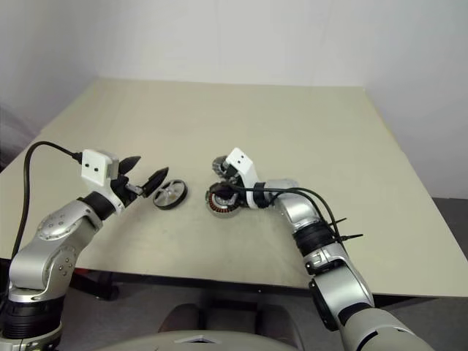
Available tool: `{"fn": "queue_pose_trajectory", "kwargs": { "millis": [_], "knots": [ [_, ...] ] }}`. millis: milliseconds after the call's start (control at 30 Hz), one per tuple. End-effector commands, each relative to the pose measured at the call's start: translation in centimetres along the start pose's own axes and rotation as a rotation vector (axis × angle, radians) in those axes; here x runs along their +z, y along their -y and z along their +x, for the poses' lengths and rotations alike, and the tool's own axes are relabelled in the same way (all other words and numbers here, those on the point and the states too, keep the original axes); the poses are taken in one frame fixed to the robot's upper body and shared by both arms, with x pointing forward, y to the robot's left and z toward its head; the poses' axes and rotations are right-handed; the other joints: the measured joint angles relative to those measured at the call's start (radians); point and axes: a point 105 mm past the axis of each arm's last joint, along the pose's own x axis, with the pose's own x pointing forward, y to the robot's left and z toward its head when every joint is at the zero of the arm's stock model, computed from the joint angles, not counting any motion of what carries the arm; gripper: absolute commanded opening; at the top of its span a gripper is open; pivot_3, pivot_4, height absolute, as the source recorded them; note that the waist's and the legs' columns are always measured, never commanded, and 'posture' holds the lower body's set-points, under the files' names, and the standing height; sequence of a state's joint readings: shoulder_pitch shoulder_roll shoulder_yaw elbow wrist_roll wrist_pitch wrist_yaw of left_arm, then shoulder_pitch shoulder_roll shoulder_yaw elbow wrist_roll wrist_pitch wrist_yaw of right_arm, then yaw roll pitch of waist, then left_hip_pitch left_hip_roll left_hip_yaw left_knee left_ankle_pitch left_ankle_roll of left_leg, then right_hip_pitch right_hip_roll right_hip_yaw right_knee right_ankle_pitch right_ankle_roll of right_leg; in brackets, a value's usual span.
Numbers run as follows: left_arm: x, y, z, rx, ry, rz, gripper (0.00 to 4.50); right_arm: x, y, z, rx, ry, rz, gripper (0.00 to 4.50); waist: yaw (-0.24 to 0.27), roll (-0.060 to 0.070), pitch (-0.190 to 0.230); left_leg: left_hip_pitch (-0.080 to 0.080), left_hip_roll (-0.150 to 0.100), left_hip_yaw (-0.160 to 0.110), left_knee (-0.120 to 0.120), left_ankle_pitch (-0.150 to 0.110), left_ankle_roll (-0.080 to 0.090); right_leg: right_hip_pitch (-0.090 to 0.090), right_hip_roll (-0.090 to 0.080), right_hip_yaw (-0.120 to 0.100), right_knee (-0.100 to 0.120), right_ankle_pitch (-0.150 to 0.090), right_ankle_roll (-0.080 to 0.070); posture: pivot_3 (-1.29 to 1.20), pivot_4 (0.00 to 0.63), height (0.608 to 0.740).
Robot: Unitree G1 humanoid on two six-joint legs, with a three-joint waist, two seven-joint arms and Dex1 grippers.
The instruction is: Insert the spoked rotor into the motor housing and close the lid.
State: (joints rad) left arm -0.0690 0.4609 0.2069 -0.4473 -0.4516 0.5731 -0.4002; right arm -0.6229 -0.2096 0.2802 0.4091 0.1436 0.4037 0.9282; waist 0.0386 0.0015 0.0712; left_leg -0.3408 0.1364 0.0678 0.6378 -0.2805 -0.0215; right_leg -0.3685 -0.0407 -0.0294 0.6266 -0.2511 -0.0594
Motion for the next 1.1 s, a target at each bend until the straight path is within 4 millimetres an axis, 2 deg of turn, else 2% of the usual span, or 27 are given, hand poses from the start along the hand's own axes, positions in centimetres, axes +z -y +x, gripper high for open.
{"fn": "queue_pose_trajectory", "kwargs": {
  "millis": [33,333,400,533,700,867,1100],
  "knots": [
    [1.3,-0.1,-0.3,0.008,0.042,0.040,4.50,1.4,0.1,-0.5,-0.002,0.042,-0.036,0.05,0.000,0.000,0.000,0.000,0.000,0.000,0.000,0.000,0.000,0.000,0.000,0.000,0.000,0.000,0.000,0.00,0.000,0.740],
    [1.4,-0.1,-0.2,0.005,0.045,0.039,4.50,4.0,-0.7,-2.1,0.032,0.096,-0.111,0.05,0.001,0.000,0.000,0.000,0.000,0.000,0.000,0.000,0.000,0.000,0.000,0.000,0.000,0.000,0.000,0.00,0.000,0.740],
    [1.4,-0.1,-0.1,0.005,0.046,0.039,4.50,3.9,-0.8,-2.3,0.036,0.093,-0.116,0.05,0.001,0.000,0.000,0.000,0.000,0.000,-0.001,0.000,0.000,0.000,0.000,0.000,-0.001,0.000,0.000,0.00,0.000,0.740],
    [1.4,-0.1,-0.1,0.005,0.047,0.040,4.50,2.3,-0.4,-2.1,0.013,0.039,-0.112,0.05,0.001,0.000,0.000,0.000,0.000,0.000,-0.001,0.000,0.000,0.000,0.000,0.000,-0.001,0.000,0.000,0.00,0.000,0.740],
    [1.5,-0.2,-0.2,0.009,0.047,0.042,4.50,1.2,-0.4,-1.8,0.006,0.009,-0.109,0.05,0.001,0.000,0.000,0.000,0.000,0.000,-0.001,0.000,0.000,0.000,0.000,0.000,-0.001,0.000,0.000,0.00,0.000,0.740],
    [1.6,-0.3,-0.2,0.011,0.049,0.046,4.50,1.5,0.1,-1.8,-0.032,-0.004,-0.155,0.05,0.001,0.000,0.000,0.000,0.000,0.000,-0.001,0.000,0.000,0.000,0.000,0.000,-0.001,0.000,0.000,0.00,0.000,0.740],
    [1.5,-0.4,-0.3,0.016,0.049,0.046,4.50,3.7,0.3,-3.2,-0.051,0.014,-0.265,0.05,0.001,0.000,0.000,0.000,0.000,0.000,-0.001,0.000,0.000,0.000,0.000,0.000,-0.001,0.000,0.000,0.00,0.000,0.740]
  ]
}}
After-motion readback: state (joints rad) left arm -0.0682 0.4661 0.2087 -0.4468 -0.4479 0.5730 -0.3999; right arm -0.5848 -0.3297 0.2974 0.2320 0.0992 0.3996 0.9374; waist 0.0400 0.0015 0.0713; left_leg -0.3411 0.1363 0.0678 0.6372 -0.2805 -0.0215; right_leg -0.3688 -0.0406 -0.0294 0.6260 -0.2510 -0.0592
